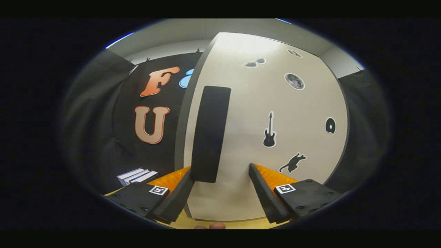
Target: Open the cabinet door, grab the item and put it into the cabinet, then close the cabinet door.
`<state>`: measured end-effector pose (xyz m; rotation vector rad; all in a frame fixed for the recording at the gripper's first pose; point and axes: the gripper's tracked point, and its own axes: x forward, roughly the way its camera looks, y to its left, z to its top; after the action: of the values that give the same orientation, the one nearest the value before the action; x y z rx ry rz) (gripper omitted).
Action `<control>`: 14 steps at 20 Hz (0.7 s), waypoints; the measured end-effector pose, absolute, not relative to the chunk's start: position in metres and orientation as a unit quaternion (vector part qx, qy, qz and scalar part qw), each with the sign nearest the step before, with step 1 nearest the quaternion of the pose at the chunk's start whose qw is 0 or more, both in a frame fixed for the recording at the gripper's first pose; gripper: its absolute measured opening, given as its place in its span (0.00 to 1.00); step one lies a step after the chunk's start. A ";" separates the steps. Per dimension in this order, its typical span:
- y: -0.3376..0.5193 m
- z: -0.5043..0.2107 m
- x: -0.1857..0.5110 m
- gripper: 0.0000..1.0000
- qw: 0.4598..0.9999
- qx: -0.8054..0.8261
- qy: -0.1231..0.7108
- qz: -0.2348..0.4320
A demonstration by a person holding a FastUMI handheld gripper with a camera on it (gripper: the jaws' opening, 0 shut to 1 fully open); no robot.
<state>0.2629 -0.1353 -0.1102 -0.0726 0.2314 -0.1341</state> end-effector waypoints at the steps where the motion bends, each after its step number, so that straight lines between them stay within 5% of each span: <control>1: -0.135 -0.110 0.263 0.97 0.990 -0.039 0.117 -0.069; 14: -0.092 -0.079 0.185 0.97 0.991 -0.053 0.105 -0.069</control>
<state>0.1849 -0.0917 -0.0791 -0.1064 0.2107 -0.1383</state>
